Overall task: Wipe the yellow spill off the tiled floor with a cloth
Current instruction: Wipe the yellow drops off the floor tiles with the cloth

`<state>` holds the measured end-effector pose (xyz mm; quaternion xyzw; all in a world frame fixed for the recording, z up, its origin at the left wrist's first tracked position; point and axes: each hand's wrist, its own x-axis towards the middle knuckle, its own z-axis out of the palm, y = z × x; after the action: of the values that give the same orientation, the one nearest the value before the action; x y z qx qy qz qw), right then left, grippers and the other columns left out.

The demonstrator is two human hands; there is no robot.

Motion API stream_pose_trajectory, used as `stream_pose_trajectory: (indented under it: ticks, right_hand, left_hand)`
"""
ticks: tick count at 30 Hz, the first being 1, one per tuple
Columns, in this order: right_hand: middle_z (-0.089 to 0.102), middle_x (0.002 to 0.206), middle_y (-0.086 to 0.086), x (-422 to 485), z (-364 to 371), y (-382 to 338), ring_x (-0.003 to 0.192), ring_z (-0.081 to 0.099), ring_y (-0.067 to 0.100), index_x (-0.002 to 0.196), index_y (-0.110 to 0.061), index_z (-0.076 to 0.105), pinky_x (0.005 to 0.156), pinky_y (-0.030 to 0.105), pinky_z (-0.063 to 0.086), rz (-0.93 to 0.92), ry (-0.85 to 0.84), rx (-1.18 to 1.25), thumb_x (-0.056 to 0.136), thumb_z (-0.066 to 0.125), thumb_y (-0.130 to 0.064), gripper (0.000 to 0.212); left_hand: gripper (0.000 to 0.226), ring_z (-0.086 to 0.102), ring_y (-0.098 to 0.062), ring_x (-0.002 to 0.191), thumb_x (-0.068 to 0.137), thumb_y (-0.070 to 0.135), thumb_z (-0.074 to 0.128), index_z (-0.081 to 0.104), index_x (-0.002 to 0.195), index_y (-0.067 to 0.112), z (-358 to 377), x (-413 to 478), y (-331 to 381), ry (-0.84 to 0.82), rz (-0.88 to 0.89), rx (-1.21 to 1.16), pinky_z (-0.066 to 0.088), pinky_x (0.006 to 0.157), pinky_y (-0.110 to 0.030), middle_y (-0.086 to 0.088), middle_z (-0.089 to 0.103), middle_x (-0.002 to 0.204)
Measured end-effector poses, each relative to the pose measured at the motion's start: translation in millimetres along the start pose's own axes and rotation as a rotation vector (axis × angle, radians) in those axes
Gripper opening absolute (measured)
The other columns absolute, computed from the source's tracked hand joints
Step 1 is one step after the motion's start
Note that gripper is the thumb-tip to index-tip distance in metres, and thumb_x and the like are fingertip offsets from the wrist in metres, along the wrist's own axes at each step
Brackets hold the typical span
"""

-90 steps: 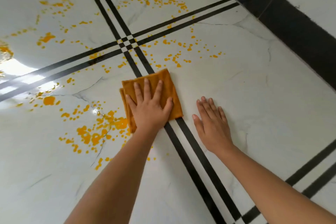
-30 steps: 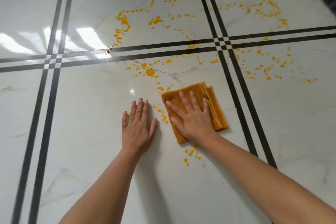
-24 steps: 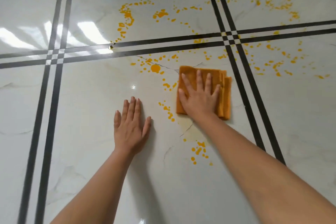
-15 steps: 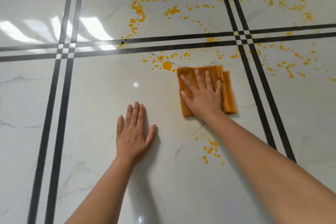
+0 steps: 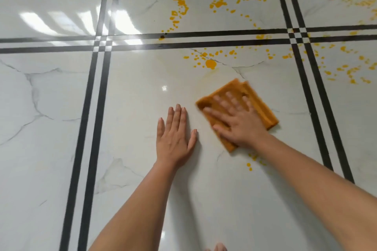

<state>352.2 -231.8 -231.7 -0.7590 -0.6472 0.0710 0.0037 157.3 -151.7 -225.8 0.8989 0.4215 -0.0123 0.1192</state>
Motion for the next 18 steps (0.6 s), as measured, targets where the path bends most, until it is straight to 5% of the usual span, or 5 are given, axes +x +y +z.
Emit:
stream_pose_trajectory:
  ticks: [3,8,12,15,18]
  right_hand:
    - [0.003,0.158,-0.003,11,-9,1,0.145,0.001,0.028,0.143,-0.048,0.007,0.110,0.056,0.002,0.499,-0.014,0.091,0.090,0.021,-0.059,0.056]
    - [0.026,0.153,-0.002,-34,5,-5,0.141,0.024,0.029,0.142,-0.046,0.020,0.107,0.059,0.019,-0.024,0.009,-0.024,0.085,0.027,-0.059,0.058]
    - [0.005,0.158,-0.005,-30,-6,7,0.145,0.003,0.028,0.142,-0.049,0.001,0.110,0.058,0.005,0.573,-0.019,0.080,0.085,0.013,-0.060,0.059]
    - [0.019,0.155,-0.001,-66,6,-29,0.142,0.016,0.031,0.143,-0.044,0.017,0.107,0.060,0.015,0.306,0.009,0.048,0.087,0.024,-0.056,0.058]
    - [0.016,0.154,-0.007,-110,7,5,0.142,0.016,0.025,0.142,-0.047,0.016,0.107,0.059,0.021,0.179,-0.019,0.015,0.085,0.026,-0.059,0.059]
  left_hand:
    - [0.076,-0.015,-0.008,0.137,0.082,0.052,-0.001,0.003,0.149,0.016,1,-4,5,-0.020,-0.016,-0.003,-0.010,0.112,-0.036,0.005,-0.012,0.150]
    - [0.066,0.027,-0.022,0.138,0.088,0.045,0.026,0.037,0.141,0.008,1,-6,10,-0.012,0.004,-0.007,0.012,0.108,-0.041,-0.009,0.035,0.149]
    - [0.073,-0.002,-0.012,0.142,0.086,0.050,0.009,0.015,0.149,0.014,4,-12,18,-0.051,0.041,-0.025,-0.005,0.111,-0.037,-0.002,0.010,0.157]
    - [0.068,0.031,-0.026,0.137,0.087,0.046,0.026,0.037,0.141,0.007,5,-15,21,-0.023,0.037,-0.022,0.011,0.108,-0.042,-0.011,0.035,0.148]
    - [0.067,0.032,-0.028,0.137,0.088,0.046,0.030,0.037,0.141,0.007,11,-24,23,0.006,0.102,-0.004,0.008,0.109,-0.041,-0.011,0.035,0.149]
